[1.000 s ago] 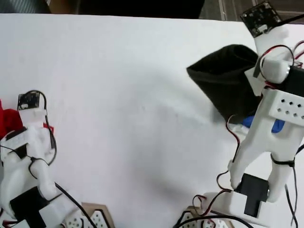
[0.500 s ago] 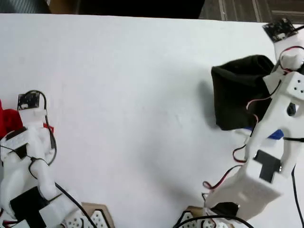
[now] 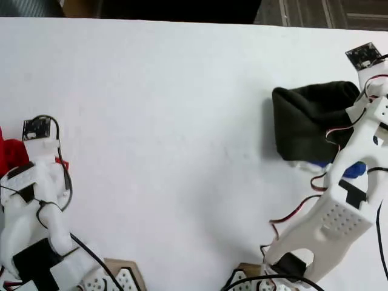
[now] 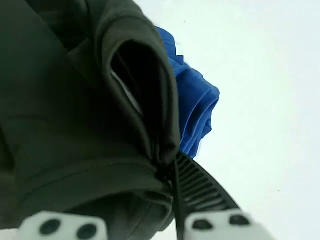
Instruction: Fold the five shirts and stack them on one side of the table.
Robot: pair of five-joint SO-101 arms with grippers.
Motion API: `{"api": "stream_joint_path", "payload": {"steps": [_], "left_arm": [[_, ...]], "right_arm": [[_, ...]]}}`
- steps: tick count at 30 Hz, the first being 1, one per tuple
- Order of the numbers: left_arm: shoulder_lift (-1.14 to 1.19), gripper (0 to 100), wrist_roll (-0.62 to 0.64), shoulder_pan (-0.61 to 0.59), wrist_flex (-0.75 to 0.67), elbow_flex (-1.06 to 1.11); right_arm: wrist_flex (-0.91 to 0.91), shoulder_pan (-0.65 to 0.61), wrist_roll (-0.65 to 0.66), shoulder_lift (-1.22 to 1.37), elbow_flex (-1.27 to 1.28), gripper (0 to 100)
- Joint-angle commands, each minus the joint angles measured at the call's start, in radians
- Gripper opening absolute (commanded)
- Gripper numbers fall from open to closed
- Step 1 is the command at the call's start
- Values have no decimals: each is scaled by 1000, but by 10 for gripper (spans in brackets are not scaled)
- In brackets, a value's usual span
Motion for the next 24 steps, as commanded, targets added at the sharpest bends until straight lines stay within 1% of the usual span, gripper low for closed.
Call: {"api": "stream_joint_path", "payload": {"steps": [1,5,11,13,17,21,24], "left_arm": [[-2,26,12,0,-17,-10],[-2,26,12,0,-17,-10],[-2,26,12,0,-17,-10],[-2,26,12,0,-17,-10],[-2,26,12,0,-17,-10],[-2,26,12,0,-17,-10],[-2,26,12,0,-17,-10]], "right_arm": [[-65,7,6,19,-43,22],[-105,7,6,58,-43,22],[-113,24,-2,76,-44,25],[-107,36,-3,74,-68,50],[-90,81,-91,74,-175,150],[-36,97,-169,74,-299,159],[35,68,-178,81,-362,159]]}}
